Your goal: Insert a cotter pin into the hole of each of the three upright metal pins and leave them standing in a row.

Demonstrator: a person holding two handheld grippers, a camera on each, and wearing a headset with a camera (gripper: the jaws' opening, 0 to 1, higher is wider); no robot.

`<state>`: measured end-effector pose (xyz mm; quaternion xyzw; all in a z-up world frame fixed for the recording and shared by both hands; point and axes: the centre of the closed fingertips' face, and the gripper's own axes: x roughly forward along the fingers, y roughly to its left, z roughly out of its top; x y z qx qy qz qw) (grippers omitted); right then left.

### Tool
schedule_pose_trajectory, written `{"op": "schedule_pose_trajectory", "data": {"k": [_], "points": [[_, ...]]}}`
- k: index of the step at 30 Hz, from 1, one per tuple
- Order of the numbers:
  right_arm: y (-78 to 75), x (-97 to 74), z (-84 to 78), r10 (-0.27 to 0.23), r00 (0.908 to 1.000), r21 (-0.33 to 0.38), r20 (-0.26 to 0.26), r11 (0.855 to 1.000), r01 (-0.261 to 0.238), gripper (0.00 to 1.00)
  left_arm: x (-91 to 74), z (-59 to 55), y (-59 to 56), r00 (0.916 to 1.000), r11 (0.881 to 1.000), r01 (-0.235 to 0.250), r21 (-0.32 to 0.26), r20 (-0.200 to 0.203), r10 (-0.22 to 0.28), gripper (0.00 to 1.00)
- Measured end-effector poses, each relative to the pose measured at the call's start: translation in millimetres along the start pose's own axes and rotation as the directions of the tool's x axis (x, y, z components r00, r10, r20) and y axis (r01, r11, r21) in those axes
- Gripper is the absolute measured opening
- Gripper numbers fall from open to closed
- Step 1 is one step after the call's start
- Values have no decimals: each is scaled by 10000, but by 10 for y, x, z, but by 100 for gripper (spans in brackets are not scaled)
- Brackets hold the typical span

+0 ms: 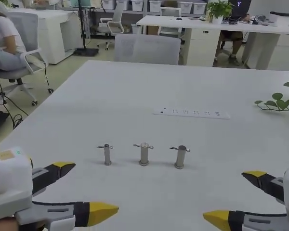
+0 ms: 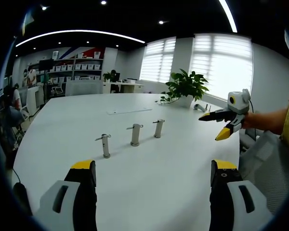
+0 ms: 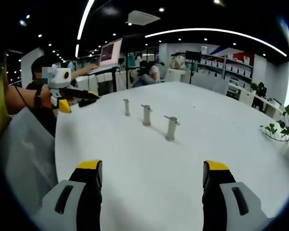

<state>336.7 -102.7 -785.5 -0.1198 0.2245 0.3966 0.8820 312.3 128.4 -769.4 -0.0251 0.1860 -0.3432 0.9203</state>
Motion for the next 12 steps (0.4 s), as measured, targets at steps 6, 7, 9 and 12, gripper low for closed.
{"op": "schedule_pose_trajectory", "data": {"k": [6, 7, 9, 12], "points": [[-6, -6, -9, -18, 10000, 5, -17, 10000, 18, 87, 25, -4, -20, 9999, 10000, 89, 35, -54, -89, 100], [-5, -5, -11, -18, 10000, 0, -24, 10000, 18, 87, 26, -4, -21, 9999, 10000, 95, 32, -55, -94, 100], [-11, -10, -8, -33, 10000, -3, 5, 10000, 33, 87, 33, -11, -28, 9999, 9999, 127, 48, -93, -126, 100], [-30, -19, -5, -86, 10000, 32, 30, 10000, 86, 87, 43, -15, -40, 9997, 9998, 180, 53, -137, -179, 100]]}}
